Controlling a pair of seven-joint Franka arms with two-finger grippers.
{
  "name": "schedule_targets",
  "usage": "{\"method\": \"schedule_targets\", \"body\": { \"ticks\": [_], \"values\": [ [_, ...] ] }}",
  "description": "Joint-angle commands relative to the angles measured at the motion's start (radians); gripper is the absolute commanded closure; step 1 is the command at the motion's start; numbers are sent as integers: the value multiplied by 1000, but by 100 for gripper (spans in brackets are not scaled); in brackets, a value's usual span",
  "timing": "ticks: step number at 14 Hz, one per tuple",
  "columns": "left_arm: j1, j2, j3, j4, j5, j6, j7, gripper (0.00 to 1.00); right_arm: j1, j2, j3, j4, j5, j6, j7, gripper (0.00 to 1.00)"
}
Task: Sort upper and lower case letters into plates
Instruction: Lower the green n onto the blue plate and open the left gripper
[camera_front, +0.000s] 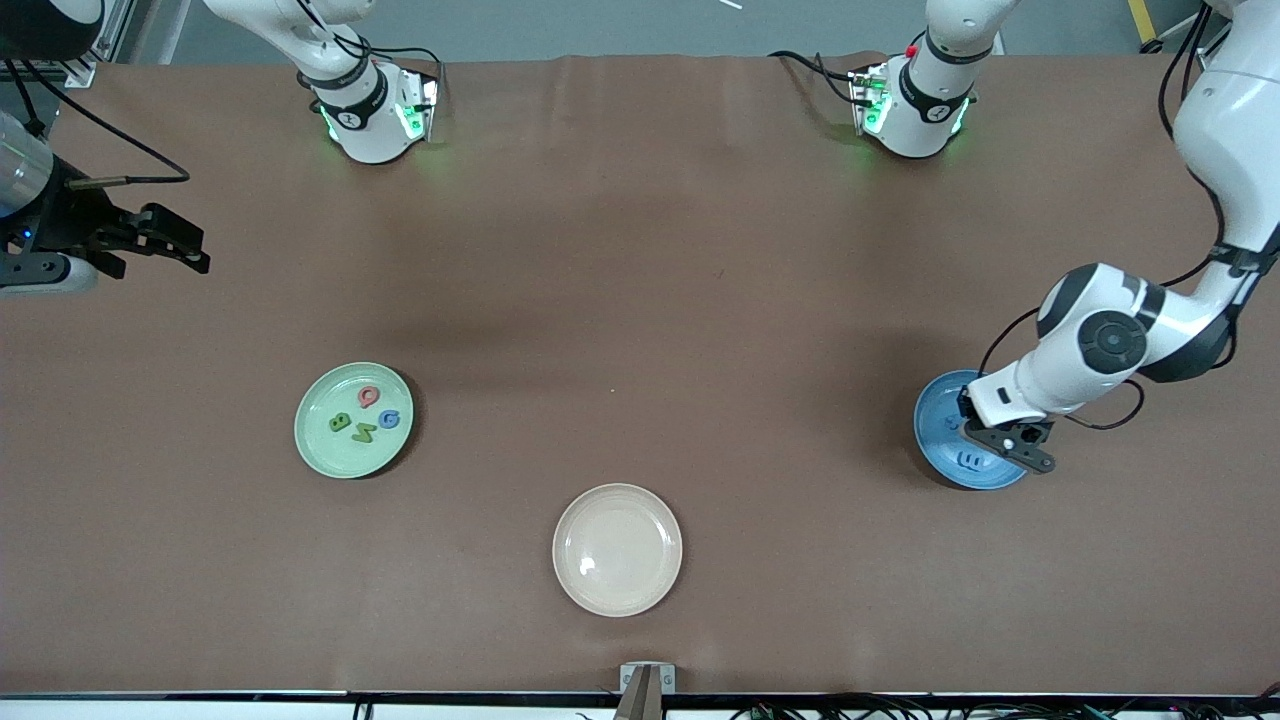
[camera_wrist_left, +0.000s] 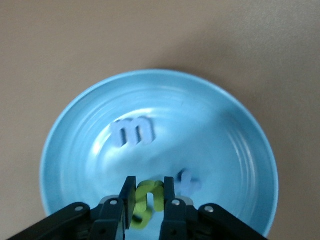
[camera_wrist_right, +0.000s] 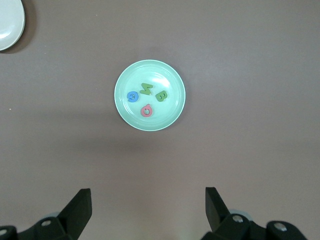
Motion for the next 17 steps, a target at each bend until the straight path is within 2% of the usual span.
{"method": "schedule_targets", "body": {
  "ticks": [1,11,14,17],
  "values": [
    [-58,-7,48,51,20,8,-10,89,-25,-15,5,-12,5,4,12,0],
    [-72,38,60,105,21,8,5,89,-21,-19,6,-12,5,5,11,0],
    [-108,55,102,136,20,8,5,88,-22,-19,6,-11,5,8,11,0],
    [-121,67,109,150,20,8,4,86,-17,-18,11,-15,5,27,12,0]
  ]
}}
